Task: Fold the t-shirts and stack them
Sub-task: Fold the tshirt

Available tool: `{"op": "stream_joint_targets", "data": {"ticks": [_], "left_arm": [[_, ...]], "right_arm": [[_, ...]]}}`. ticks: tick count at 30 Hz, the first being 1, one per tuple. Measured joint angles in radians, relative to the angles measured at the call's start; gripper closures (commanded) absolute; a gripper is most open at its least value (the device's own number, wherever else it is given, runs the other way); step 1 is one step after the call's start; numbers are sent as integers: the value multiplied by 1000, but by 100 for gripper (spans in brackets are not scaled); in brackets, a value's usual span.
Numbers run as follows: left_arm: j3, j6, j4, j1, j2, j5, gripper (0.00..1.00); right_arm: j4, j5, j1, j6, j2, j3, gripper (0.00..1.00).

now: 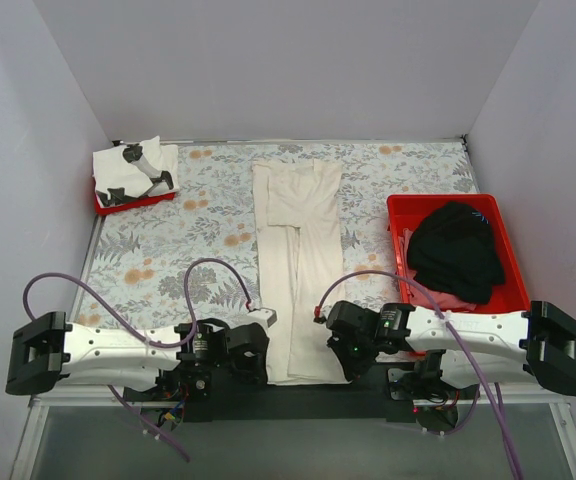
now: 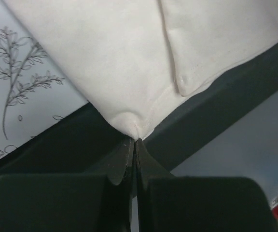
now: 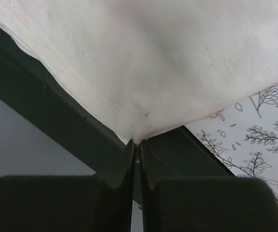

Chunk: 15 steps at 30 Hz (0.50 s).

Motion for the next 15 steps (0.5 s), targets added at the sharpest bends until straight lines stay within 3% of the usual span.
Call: {"op": "stream_joint_targets", "data": {"ticks": [6, 11, 15], "left_arm": [[-2, 24, 10, -7, -99, 36, 100], [1, -18, 27, -8, -227, -88, 100], [0, -60, 76, -7, -214, -224, 100]], "right_arm": [[-75, -36, 2, -37, -17, 48, 99], [-112, 80, 2, -37, -92, 156, 99], [-110, 216, 1, -37, -84, 222, 99]]}}
